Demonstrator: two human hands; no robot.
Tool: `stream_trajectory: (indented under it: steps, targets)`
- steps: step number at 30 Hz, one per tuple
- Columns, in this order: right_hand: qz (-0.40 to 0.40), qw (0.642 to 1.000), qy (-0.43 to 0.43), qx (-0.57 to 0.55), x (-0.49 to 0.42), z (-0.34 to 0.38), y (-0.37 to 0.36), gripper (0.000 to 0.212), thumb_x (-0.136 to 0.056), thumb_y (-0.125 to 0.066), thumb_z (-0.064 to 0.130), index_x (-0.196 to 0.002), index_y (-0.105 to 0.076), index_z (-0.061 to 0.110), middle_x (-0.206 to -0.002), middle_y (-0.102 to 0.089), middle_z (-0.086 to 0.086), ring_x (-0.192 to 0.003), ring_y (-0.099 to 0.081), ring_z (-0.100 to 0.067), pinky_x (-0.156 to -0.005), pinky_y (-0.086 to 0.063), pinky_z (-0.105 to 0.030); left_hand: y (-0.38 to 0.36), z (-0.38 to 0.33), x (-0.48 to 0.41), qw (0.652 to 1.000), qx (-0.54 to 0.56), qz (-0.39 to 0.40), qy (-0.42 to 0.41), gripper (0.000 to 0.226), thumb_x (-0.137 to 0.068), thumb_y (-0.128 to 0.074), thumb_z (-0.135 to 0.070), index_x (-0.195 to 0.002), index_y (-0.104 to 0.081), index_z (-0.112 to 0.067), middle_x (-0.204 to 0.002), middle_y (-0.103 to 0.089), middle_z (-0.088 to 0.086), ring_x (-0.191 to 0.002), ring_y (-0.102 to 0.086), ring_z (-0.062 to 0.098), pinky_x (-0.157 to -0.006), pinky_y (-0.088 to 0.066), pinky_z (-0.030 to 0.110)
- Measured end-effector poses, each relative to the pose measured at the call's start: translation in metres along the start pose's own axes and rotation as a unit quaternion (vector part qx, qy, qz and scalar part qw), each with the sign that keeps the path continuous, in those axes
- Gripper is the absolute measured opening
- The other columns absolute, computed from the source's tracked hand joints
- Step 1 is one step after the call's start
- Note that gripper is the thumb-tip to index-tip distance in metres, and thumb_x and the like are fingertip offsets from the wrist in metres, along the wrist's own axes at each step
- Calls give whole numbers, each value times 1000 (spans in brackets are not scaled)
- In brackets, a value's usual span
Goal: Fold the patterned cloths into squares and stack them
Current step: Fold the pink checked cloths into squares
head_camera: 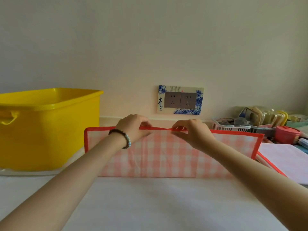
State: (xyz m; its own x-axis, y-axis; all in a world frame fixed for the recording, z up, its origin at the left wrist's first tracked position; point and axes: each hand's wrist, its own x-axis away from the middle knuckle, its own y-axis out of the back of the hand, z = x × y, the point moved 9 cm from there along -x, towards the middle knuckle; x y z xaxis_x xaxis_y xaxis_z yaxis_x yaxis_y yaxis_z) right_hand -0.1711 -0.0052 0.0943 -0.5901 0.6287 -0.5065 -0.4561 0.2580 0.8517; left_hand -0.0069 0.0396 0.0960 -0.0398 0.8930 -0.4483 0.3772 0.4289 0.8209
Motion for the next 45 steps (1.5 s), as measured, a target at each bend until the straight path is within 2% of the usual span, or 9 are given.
stream_trajectory:
  steps: [5,10,13,18,22,27,34,41,45]
  targets:
    - [7,1000,-18,6,-18,-18,-36,22,-91,-58,34,-106,-68,22,-102,-71,7,-89,-65,-11,-83,-53,-29,-36,0,6,997,-67,-3,-49,58,-84,-63,-43,-137,-42,-29,-143,-40,-7,-133,-32,11,-113,-25,29]
    - [-20,999,-29,24,-22,-30,-66,32,-93,-54,34,-123,-58,23,-127,-59,6,-121,-51,-14,-110,-29,-32,-88,20,16,996,-62,63,-28,60,-89,-53,-47,-143,-32,-32,-153,-25,-6,-141,-19,13,-118,-14,32]
    - [-24,999,-45,-7,-15,-30,-84,30,-97,-47,28,-124,-58,23,-135,-53,4,-127,-47,-16,-111,-27,-33,-122,33,23,989,-84,124,-13,61,-91,-47,-49,-145,-26,-32,-156,-19,-5,-143,-14,15,-118,-10,31]
    - [76,993,-86,-39,3,-23,-137,33,-99,-40,29,-127,-56,23,-139,-50,4,-125,-47,-17,-106,-33,-29,-152,55,28,981,-91,172,24,63,-93,-40,-53,-147,-21,-30,-157,-15,-5,-144,-11,16,-118,-10,35]
    - [127,986,-103,-38,15,-19,-166,38,-99,-35,29,-133,-50,19,-142,-47,1,-129,-42,-18,-106,-27,-26,-164,66,32,976,-83,196,44,60,-95,-35,-52,-148,-18,-28,-157,-13,-6,-145,-7,12,-118,-8,36]
    - [149,981,-119,-42,24,-30,-183,46,-100,-28,41,-142,-37,26,-153,-30,5,-141,-24,-14,-116,-15,-31,-171,71,35,969,-98,221,48,59,-97,-25,-53,-149,-13,-30,-158,-5,-9,-145,-1,10,-118,-2,37]
    - [198,964,-177,7,52,-98,-159,54,-97,-23,53,-148,-20,34,-158,-13,7,-146,-9,-15,-117,-6,-36,-170,70,39,967,-103,230,46,57,-97,-22,-51,-149,-7,-33,-158,1,-11,-145,3,9,-118,0,37]
    - [203,938,-271,80,96,-192,-115,55,-98,-22,52,-149,-20,30,-159,-11,3,-145,-13,-16,-118,-13,-34,-171,71,39,967,-107,228,49,58,-97,-22,-53,-149,-8,-32,-158,-1,-11,-145,2,10,-119,-1,37]
    - [217,932,-281,75,98,-195,-113,55,-99,-21,51,-149,-19,28,-159,-10,2,-145,-12,-18,-119,-10,-39,-171,70,39,964,-113,235,50,74,-86,-16,-70,-149,-8,-32,-158,-1,-10,-145,1,11,-119,-2,39]
